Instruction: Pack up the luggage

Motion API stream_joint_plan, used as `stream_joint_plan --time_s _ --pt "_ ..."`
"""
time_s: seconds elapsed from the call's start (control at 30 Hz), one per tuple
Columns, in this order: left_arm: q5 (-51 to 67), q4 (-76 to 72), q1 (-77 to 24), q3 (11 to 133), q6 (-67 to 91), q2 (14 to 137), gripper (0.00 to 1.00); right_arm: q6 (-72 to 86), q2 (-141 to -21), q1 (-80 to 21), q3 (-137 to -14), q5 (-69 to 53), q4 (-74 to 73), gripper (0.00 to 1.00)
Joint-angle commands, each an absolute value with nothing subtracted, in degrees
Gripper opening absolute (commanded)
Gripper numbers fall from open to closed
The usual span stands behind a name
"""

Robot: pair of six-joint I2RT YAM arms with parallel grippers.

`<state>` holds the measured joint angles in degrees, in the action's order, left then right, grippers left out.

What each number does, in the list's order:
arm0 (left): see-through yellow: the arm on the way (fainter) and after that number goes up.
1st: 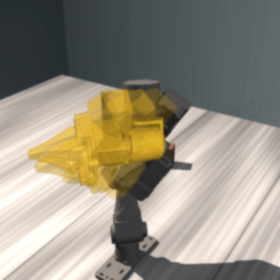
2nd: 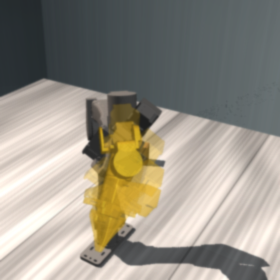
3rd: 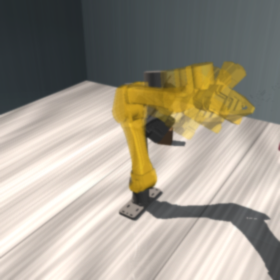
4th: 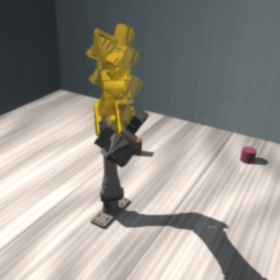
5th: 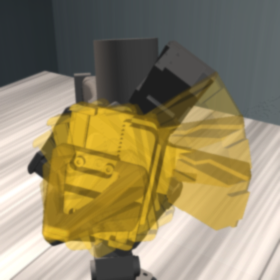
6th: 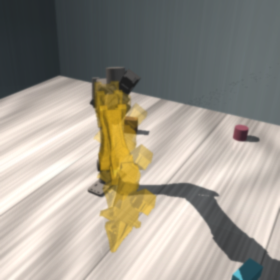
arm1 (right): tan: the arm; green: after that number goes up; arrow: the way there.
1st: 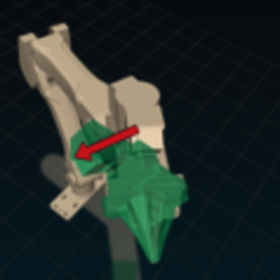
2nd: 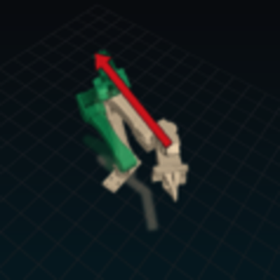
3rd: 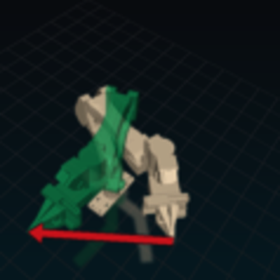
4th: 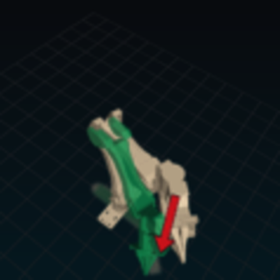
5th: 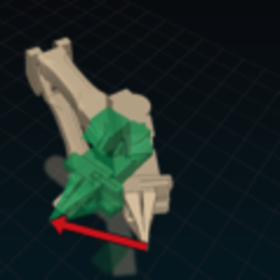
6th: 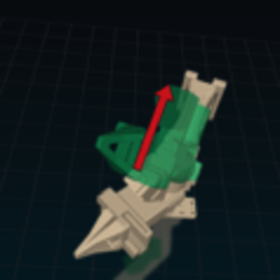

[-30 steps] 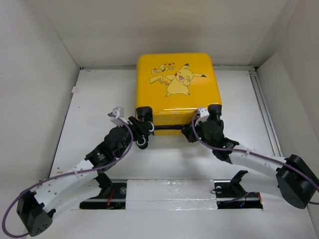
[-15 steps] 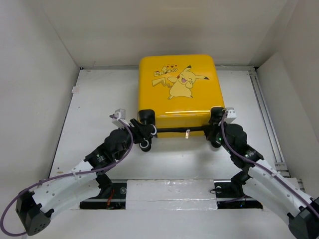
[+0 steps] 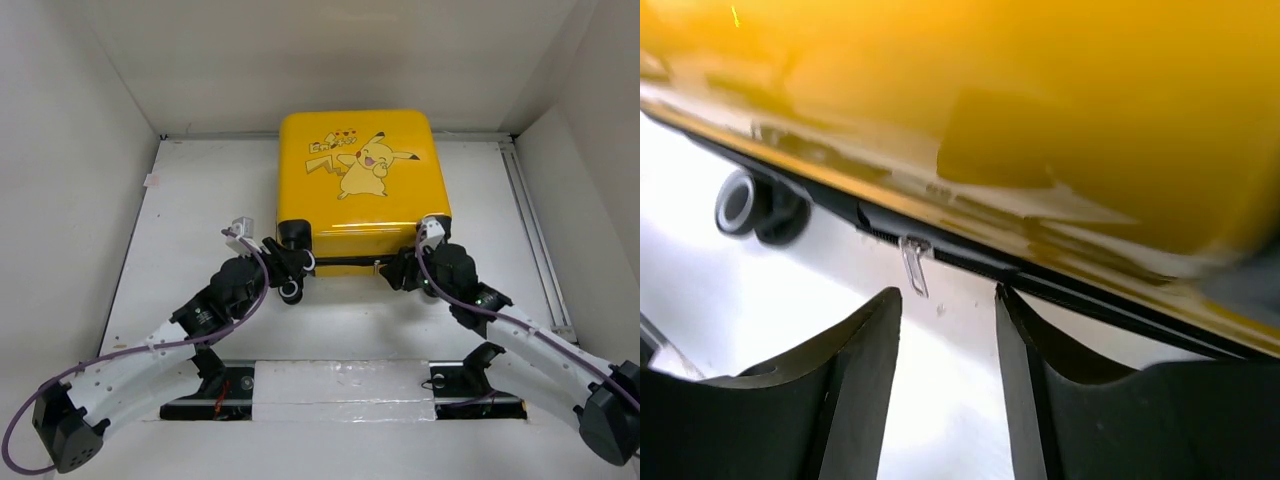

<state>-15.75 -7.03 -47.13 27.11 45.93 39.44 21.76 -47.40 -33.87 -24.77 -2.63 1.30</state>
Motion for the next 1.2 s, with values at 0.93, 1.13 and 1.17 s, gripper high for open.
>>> stream_joint_plan --time_s 0.93,1.13,1.17 --pt "-11.3 -18.9 -46.7 27.7 43.0 38.0 0.0 25.8 -65.5 -37.8 -28.5 1.2 23.8 0.0" --pt "-8.0 -24.0 -49.4 30.5 43.0 44.6 0.0 27.9 -64.7 -44.5 -29.9 1.6 27.8 0.0" --pt "-7.5 -25.3 -50.0 31.4 43.0 45.9 0.0 28.7 -68.7 -47.7 -32.8 0.5 31.2 0.0"
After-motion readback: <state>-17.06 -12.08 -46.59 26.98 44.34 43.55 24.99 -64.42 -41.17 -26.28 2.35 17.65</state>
